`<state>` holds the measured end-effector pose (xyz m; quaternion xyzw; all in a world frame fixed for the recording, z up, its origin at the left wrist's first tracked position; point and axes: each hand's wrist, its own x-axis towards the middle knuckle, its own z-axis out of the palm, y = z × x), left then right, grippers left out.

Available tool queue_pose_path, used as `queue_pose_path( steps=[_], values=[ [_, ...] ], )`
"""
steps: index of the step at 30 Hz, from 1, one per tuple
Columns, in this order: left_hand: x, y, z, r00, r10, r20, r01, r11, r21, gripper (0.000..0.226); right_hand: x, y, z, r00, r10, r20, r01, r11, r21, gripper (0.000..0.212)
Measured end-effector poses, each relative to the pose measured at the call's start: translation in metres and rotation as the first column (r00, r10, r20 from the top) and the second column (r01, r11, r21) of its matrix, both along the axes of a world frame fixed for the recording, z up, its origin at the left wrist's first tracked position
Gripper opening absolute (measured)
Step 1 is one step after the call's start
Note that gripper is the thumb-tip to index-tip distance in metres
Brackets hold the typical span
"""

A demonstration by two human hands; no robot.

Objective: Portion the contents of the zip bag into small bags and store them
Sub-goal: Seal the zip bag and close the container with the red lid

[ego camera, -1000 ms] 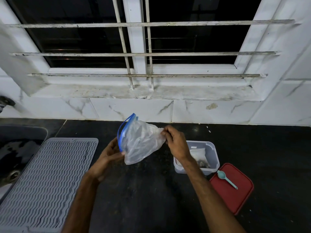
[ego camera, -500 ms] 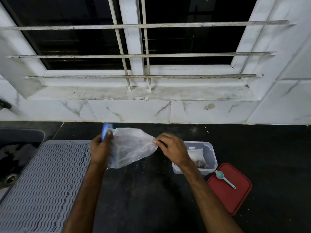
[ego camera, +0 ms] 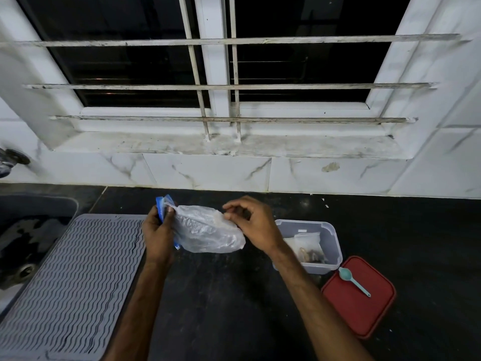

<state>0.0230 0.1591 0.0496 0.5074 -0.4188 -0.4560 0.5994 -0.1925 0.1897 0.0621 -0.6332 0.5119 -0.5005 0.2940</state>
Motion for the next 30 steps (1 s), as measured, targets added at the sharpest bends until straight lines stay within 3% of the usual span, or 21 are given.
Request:
queue_pose_path(
  steps=[4,9,12,15,17,19,22,23,25,27,30],
  values=[
    [-0.008,0.004,0.005,0.999,0.029,0.043,-0.028,1.000,-0.012,0.017,0.009,0.003,-0.002,0.996,0.091,0.021,-0.092,0.995,0.025,0.023],
    [-0.010,0.003,0.001,0.977,0.083,0.196,-0.082,0.997,-0.015,0.008,0.011,0.005,0.001,0.993,0.111,0.030,-0.109,0.992,-0.065,0.007],
    [-0.008,0.003,-0.001,0.905,0.183,0.384,-0.157,0.983,-0.100,0.015,0.005,-0.003,-0.002,0.973,-0.064,0.220,0.076,0.996,-0.045,0.010],
    [-0.021,0.006,0.001,0.816,0.245,0.524,-0.186,0.969,-0.163,0.021,0.007,-0.009,-0.011,0.847,-0.275,0.455,0.229,0.961,0.155,0.010],
    [-0.030,0.006,-0.001,0.813,0.240,0.530,-0.214,0.970,-0.112,0.025,0.013,-0.007,-0.015,0.778,-0.366,0.511,0.258,0.927,0.271,0.006],
    [-0.032,0.007,-0.005,0.834,0.266,0.484,-0.276,0.960,-0.052,0.032,0.015,0.001,-0.009,0.764,-0.389,0.515,0.210,0.904,0.372,0.018],
    [-0.031,0.010,-0.005,0.869,0.295,0.398,-0.333,0.943,0.028,0.036,0.001,0.008,0.005,0.839,-0.248,0.485,-0.058,0.844,0.532,0.050],
    [-0.030,0.010,-0.004,0.874,0.301,0.383,-0.345,0.937,0.052,0.036,-0.005,0.009,0.008,0.878,-0.157,0.453,-0.144,0.815,0.561,0.052],
    [-0.027,0.008,-0.003,0.874,0.316,0.368,-0.366,0.928,0.072,0.036,-0.011,0.011,0.009,0.915,0.025,0.402,-0.257,0.803,0.537,0.031],
    [-0.024,0.005,-0.004,0.886,0.311,0.345,-0.353,0.933,0.065,0.032,-0.011,0.009,0.003,0.917,0.046,0.397,-0.236,0.864,0.445,0.009],
    [-0.019,0.002,-0.006,0.899,0.309,0.311,-0.344,0.937,0.065,0.032,-0.012,0.005,-0.004,0.920,-0.083,0.382,-0.063,0.933,0.354,0.021]
  ],
)
